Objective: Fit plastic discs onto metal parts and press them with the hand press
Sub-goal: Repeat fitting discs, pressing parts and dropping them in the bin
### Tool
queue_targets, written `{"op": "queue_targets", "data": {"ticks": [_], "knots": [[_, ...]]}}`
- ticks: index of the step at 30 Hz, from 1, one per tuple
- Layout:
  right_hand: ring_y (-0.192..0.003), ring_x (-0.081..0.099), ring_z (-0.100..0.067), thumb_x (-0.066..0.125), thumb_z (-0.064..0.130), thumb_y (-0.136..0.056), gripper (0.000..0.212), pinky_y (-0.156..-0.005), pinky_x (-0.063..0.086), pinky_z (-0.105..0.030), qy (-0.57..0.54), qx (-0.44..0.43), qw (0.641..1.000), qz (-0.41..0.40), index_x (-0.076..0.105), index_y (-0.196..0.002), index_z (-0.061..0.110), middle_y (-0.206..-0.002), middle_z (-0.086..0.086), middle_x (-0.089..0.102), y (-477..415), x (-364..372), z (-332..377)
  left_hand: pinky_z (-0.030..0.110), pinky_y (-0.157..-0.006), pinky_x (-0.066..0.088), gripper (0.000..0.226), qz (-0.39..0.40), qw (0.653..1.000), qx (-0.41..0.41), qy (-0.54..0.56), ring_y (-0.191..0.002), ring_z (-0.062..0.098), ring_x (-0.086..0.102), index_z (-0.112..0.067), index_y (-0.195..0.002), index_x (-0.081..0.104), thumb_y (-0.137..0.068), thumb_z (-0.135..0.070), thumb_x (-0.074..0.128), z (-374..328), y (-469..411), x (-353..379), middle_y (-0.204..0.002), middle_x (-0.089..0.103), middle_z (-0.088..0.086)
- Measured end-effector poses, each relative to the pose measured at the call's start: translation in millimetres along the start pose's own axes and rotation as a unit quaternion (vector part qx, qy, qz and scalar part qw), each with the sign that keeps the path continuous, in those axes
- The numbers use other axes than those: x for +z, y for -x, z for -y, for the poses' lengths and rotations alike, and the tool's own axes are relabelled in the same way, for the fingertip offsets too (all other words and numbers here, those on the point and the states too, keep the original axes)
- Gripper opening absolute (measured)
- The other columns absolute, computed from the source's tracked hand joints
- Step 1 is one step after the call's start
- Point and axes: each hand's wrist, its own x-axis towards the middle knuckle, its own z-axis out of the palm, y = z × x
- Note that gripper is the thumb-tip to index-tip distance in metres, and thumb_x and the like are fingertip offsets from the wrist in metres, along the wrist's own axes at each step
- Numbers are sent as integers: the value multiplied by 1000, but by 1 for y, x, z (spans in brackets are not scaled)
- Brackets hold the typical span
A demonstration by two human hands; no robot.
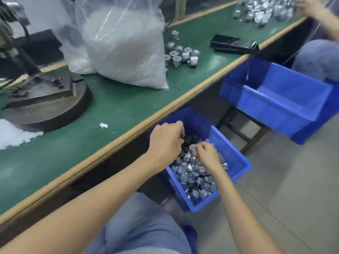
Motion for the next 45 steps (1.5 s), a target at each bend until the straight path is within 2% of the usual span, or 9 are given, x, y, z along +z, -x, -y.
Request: {"op": "queue_targets", "data": {"ticks": [3, 7, 11, 16, 25, 33, 37, 42, 45], "knots": [[-90, 58, -37, 40, 16, -98, 33, -71, 37, -37, 58, 82, 995, -10, 46, -68, 5, -84, -27, 59, -7, 2, -47, 31, -74, 35, 12, 11, 999, 26, -14, -89, 21, 59, -24, -81, 51, -88, -25, 60, -2, 8, 7, -85, 66, -6], [-83, 55, -32, 43, 19, -97, 36, -67, 31, -33, 41, 125, 991, -37, 46, -63, 8, -72, -13, 53, -14, 8, -66, 28, -67, 28, 22, 7, 1000, 26, -16, -78, 21, 60, -25, -77, 44, -92, -35, 56, -1, 11, 7, -75, 65, -6], [-97, 59, -35, 48, 15, -94, 23, -78, 42, -35, 4, 144, 984, -107, 62, -101, -2, -96, -17, 63, -13, 12, -67, 29, -63, 23, 25, -2, 1000, 25, -14, -68, 23, 58, -23, -77, 44, -93, -41, 52, 1, 11, 3, -63, 60, -6], [-93, 58, -33, 44, 9, -90, 21, -80, 45, -36, 7, 114, 986, -125, 64, -92, 2, -93, -15, 64, -10, 7, -51, 30, -60, 20, 25, -25, 999, 17, -11, -67, 24, 57, -22, -78, 49, -92, -42, 52, 10, 12, -8, -62, 59, -4], [-63, 52, -11, 50, 9, -91, 17, -66, 43, -27, -110, -178, 971, -116, 66, -93, 13, -72, 3, 61, 14, 19, 117, 29, -59, 15, 25, -94, 995, -24, -20, -71, 28, 56, -20, -78, 51, -91, -41, 53, 57, 22, -65, -66, 61, -1], [-61, 51, -2, 54, 7, -89, 25, -62, 42, -15, -149, -358, 918, 83, 57, -86, 32, -70, 9, 59, 59, 108, 264, 30, -62, 26, 10, -201, 973, -108, -30, -76, 26, 56, -16, -85, 54, -89, -24, 57, 147, 67, -176, -65, 50, -10], [-61, 52, 0, 54, 8, -88, 16, -63, 42, -12, -123, -437, 872, 183, 61, -93, 21, -71, 12, 59, 99, 170, 327, 33, -72, 35, 5, -209, 952, -201, -101, -87, 30, 58, -17, -90, 56, -88, -18, 51, 186, 114, -229, -88, 66, 1], [-58, 49, -4, 55, 5, -87, 15, -60, 40, -16, -78, -539, 785, 294, 65, -96, 13, -71, -4, 63, 173, 245, 390, 33, -70, 22, 7, -146, 890, -340, -266, -98, 29, 58, -21, -86, 42, -88, -15, 45, 215, 191, -284, -99, 64, 3], [-57, 46, -4, 55, 0, -85, 15, -61, 36, -17, -62, -600, 724, 336, 66, -94, 7, -71, 5, 60, 223, 282, 412, 33, -72, 23, 7, -103, 852, -412, -307, -105, 28, 57, -22, -92, 46, -88, -16, 46, 226, 239, -310, -106, 64, 5]]}}
